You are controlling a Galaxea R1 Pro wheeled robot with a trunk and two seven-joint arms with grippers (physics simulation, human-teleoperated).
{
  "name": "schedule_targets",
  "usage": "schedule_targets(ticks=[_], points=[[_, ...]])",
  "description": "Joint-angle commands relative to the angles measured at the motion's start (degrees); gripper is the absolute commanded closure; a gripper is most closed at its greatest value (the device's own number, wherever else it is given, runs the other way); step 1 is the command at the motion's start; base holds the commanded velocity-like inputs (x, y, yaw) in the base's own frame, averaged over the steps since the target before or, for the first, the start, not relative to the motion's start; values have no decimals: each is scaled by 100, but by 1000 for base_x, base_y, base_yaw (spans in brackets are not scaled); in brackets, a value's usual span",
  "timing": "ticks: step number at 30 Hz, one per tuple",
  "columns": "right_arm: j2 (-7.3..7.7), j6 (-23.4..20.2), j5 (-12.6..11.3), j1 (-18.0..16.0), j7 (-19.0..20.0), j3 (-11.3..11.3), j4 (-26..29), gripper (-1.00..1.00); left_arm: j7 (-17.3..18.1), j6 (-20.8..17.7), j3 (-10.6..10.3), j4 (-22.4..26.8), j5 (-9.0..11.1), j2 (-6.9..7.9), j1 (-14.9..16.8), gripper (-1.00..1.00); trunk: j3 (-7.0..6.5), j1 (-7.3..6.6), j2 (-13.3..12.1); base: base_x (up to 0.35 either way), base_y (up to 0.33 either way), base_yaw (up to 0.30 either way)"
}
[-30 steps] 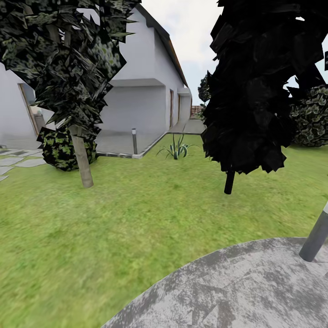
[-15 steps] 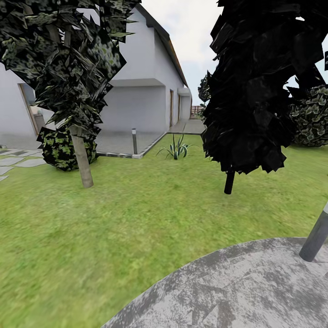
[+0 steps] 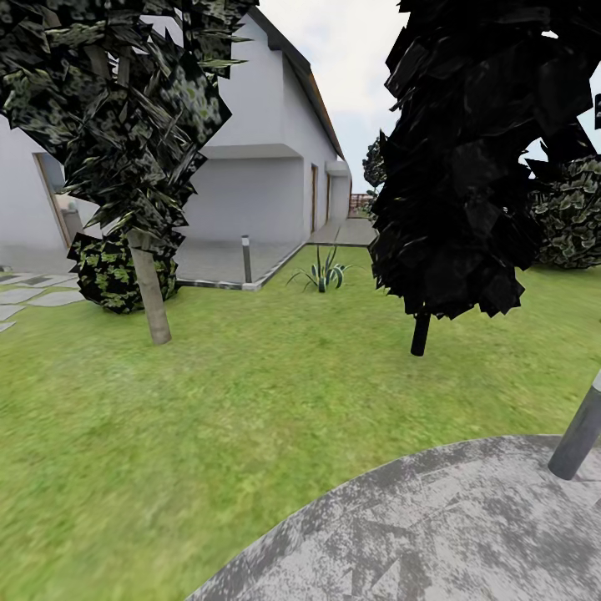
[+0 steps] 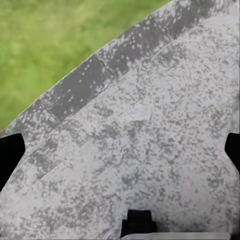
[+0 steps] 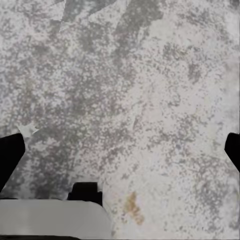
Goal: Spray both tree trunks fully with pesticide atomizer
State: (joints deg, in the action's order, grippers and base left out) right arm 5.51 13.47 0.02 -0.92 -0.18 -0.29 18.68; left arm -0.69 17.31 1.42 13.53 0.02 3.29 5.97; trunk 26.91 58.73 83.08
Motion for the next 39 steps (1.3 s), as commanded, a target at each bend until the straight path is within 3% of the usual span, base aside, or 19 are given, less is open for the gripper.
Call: schedule_targets(ticks=[1, 6, 10, 15, 18, 30, 35, 39], points=[[10, 40, -2, 4, 0, -3, 488, -100, -1, 4, 4, 93, 4, -4, 59, -100, 2, 0, 0, 0, 0, 0], [15, 315, -2, -3, -1, -6, 1348, -100, -1, 1, 7, 187, 6, -24, 523, -100, 2, 0, 0, 0, 0, 0], [-2, 670, 6, -5, 0, 0, 1526, -100, -1, 2, 26, 187, -2, 27, 734, -100, 2, 0, 0, 0, 0, 0], [14, 795, 25, -5, 20, 13, 1228, -100, 3, 167, 55, 124, 21, 225, 718, -100, 2, 0, 0, 0, 0, 0], [18, 810, 53, -5, 25, 24, 1137, -100, 6, 232, 119, 57, 73, 252, 703, -100, 2, 0, 0, 0, 0, 0], [20, 858, 52, -5, -280, -6, 1117, -100, 0, 322, 186, -1, 115, 251, 695, -100, 4, 0, 0, -23, 0, 188], [-1, 859, 35, -5, -345, -7, 1106, -100, 1, 447, 504, -23, 112, 227, 702, -100, 15, 0, 0, -265, 0, 275], [-10, 851, 27, -5, -351, -7, 1096, -100, 2, 463, 591, -25, 112, 223, 704, -100, 29, 0, 0, -270, -83, 276]])
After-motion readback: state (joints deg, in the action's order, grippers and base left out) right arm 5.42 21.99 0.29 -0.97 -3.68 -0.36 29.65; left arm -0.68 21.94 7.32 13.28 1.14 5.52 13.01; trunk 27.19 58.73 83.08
